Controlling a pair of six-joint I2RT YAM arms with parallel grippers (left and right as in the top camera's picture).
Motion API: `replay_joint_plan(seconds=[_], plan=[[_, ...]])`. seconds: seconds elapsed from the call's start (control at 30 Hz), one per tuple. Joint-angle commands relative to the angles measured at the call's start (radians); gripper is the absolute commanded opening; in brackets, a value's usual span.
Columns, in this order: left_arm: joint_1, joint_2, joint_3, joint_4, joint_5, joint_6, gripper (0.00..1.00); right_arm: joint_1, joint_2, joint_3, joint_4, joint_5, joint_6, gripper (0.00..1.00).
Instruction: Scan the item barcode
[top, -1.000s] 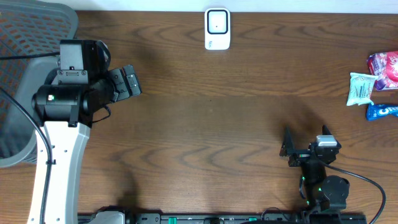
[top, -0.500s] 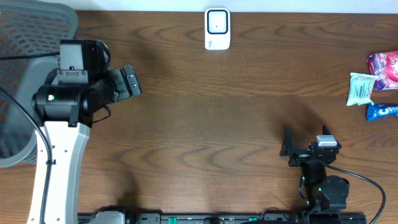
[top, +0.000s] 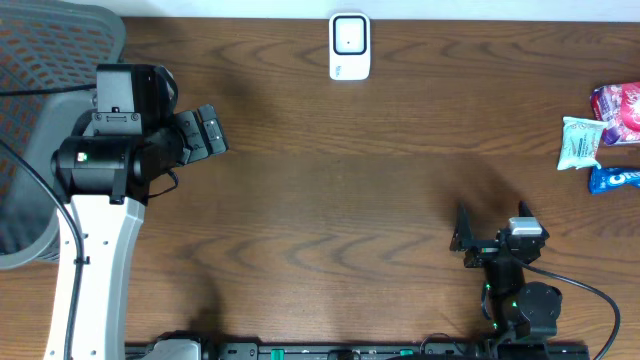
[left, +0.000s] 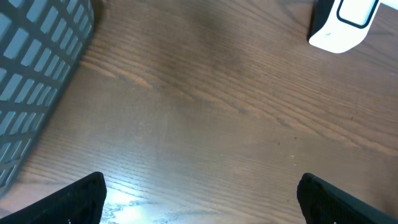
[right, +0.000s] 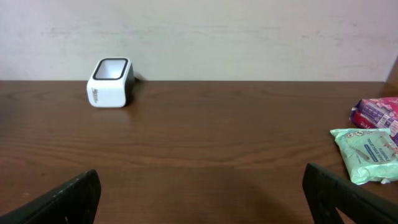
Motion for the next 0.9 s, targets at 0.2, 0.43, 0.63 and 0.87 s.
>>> replay_joint_plan(seconds=[0.2,0.43,0.63,0.87], plan=[[-0.016,-0.111,-0.175,0.076,-0.001,0.111,0.98,0.01,-0.006,-0.002,-0.004,0.003,-0.008,0.99],[-0.032,-0.473,-0.629,0.456,0.089,0.252,0.98,0.01,-0.006,-0.002,-0.004,0.003,-0.008,0.99],[-0.032,-0.917,-0.999,0.659,0.088,0.273,0.98,0.01,-0.006,-0.002,-0.004,0.003,-0.008,0.99],[-0.031,-1.204,-1.266,0.887,0.087,0.269,0.98,0.01,-0.006,-0.002,-0.004,0.003,-0.008,0.99]])
